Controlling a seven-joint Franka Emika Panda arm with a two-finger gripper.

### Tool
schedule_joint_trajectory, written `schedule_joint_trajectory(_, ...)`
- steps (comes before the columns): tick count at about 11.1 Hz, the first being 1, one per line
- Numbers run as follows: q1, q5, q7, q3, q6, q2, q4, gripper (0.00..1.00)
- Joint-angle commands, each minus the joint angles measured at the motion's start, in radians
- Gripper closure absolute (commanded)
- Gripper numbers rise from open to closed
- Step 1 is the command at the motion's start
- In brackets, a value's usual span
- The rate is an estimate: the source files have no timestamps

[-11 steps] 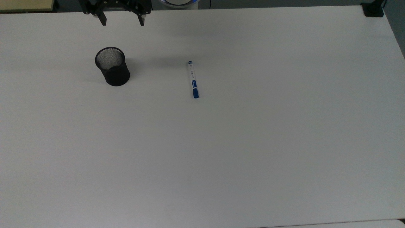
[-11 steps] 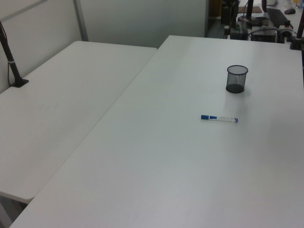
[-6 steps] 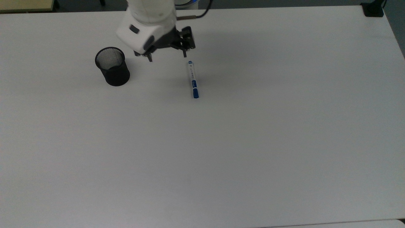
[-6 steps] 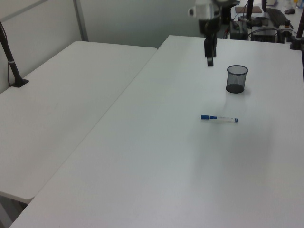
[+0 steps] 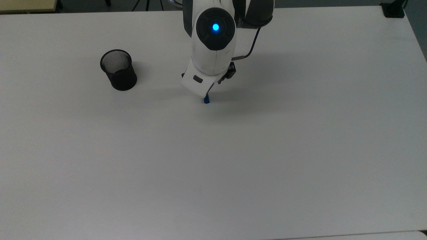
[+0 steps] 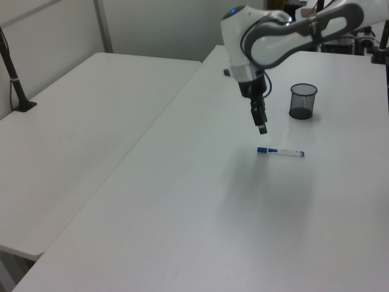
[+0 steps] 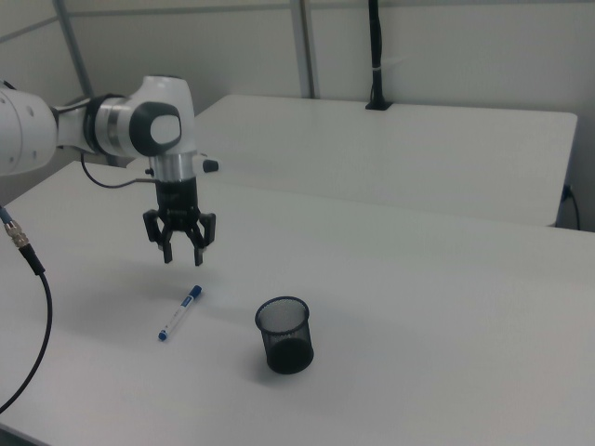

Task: Insert the marker
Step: 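Move the gripper over the blue-capped white marker and lower it, then close the gripper on the marker near its blue cap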

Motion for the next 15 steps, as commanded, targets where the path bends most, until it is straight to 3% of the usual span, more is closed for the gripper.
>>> schedule_joint_trajectory(1,0.014,-0.006,-0.02,-0.011,0.097,0.041,-0.053,0.4)
schedule_joint_trajectory(4,0.014,-0.015,-0.027,-0.007,0.114,0.083,-0.053,0.46)
schedule_joint_trajectory(12,0.012,-0.021,-0.027,0.016,0.116,0.097,-0.044,0.97)
schedule_joint_trajectory(15,-0.003,-0.021,-0.027,0.014,0.082,0.039,-0.012,1.0)
